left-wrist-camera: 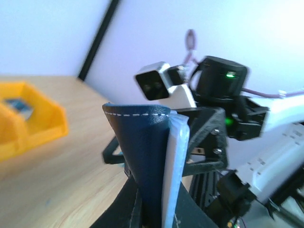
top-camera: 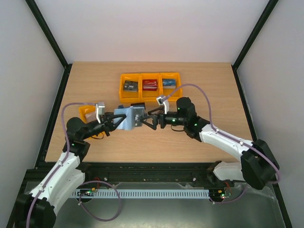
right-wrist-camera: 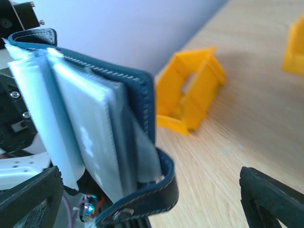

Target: Take the credit cards out of the card holder

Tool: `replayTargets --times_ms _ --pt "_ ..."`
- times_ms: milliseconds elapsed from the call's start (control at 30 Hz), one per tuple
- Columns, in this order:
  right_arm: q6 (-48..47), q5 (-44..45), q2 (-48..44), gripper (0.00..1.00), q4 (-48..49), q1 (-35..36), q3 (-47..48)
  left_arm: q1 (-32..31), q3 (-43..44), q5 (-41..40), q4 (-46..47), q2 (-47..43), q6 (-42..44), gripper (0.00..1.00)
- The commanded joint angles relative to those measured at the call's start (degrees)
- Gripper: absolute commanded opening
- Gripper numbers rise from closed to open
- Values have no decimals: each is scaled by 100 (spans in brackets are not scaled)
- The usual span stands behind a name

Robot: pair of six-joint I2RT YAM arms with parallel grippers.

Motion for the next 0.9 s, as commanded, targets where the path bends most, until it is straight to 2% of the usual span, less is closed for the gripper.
replayTargets --times_ms 0,100,167,300,367,533,567,667,767,800,833,867 --pt "-352 -505 -316 99 658 -20 54 46 450 1301 835 -206 376 2" --pt "-183 -846 -329 99 973 -18 168 42 658 1448 837 -267 448 2" --pt "31 -1014 -256 93 1268 -11 200 46 713 1482 892 -278 444 2" --pt "507 -1321 -136 54 1895 27 189 37 784 1521 798 -304 481 2" --pt "584 -1419 -171 47 2082 104 187 40 778 1475 747 -332 476 2" --pt "500 -1668 -173 39 1976 357 359 36 649 1218 717 -376 404 2" --pt "496 -1699 -167 34 1963 385 375 33 632 1206 740 -377 370 2" --pt "461 -1667 -223 3 1876 407 392 39 617 1160 768 -406 289 2" --pt "294 -1434 -364 2 1637 398 381 83 560 874 600 -461 204 2" --pt "241 -1274 -421 2 1531 402 374 123 517 656 459 -478 214 7" --pt "204 -1096 -470 2 1442 398 367 168 479 340 285 -501 275 21" --pt "177 -891 -510 2 1335 390 364 218 437 -7 89 -523 343 39"
